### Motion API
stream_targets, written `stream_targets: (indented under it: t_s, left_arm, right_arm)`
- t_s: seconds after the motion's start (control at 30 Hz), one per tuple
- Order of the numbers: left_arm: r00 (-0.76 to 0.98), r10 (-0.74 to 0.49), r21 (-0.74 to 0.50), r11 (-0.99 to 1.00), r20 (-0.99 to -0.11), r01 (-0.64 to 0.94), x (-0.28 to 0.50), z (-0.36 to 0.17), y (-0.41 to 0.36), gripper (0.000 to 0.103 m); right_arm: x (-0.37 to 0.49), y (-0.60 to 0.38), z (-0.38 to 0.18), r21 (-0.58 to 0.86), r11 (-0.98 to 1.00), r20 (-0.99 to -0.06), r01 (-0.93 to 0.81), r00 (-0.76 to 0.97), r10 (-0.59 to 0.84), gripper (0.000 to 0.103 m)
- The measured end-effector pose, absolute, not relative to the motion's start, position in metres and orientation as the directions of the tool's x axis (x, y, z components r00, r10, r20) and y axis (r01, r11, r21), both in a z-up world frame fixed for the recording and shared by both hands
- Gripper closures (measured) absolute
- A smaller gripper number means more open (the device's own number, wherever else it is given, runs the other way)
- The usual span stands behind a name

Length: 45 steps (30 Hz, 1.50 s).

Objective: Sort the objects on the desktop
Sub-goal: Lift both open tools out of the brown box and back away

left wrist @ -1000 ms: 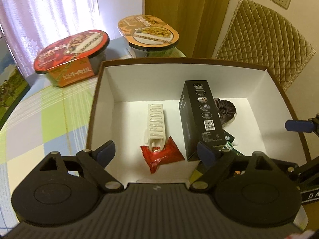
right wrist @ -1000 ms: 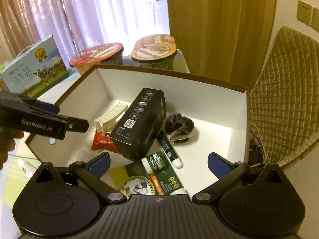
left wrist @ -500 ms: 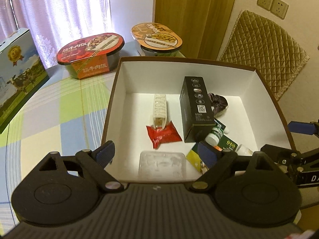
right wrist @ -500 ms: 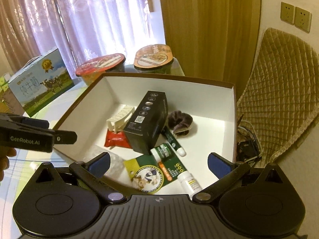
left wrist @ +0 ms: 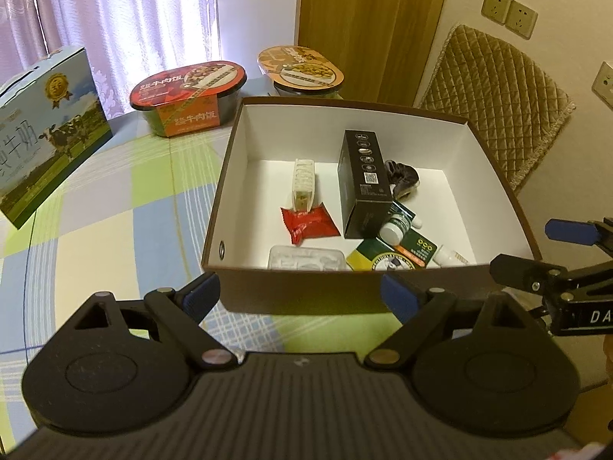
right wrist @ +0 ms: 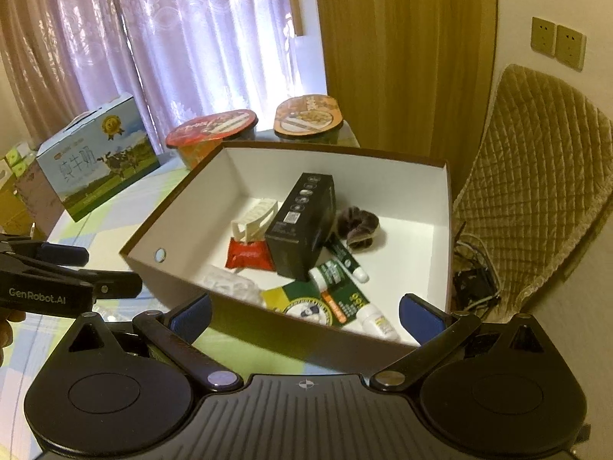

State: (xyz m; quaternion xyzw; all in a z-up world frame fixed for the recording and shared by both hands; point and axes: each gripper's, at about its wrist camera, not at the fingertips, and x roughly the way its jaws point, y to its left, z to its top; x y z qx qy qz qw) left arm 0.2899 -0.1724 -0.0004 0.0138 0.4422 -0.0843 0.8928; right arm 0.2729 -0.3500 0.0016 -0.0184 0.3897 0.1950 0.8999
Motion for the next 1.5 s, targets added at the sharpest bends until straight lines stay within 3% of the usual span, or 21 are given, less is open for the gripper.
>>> stream_targets:
  t_s: [1.5]
  left_arm:
    - [0.539,-0.027,-0.01,0.999,-0.842,0.035,0.172,-0.016,-0.092,0.013]
  right_arm:
    - [0.201,-0.268,-0.036,0.152,0.853,-0.779,-0.499,0.471,0.415,0.002]
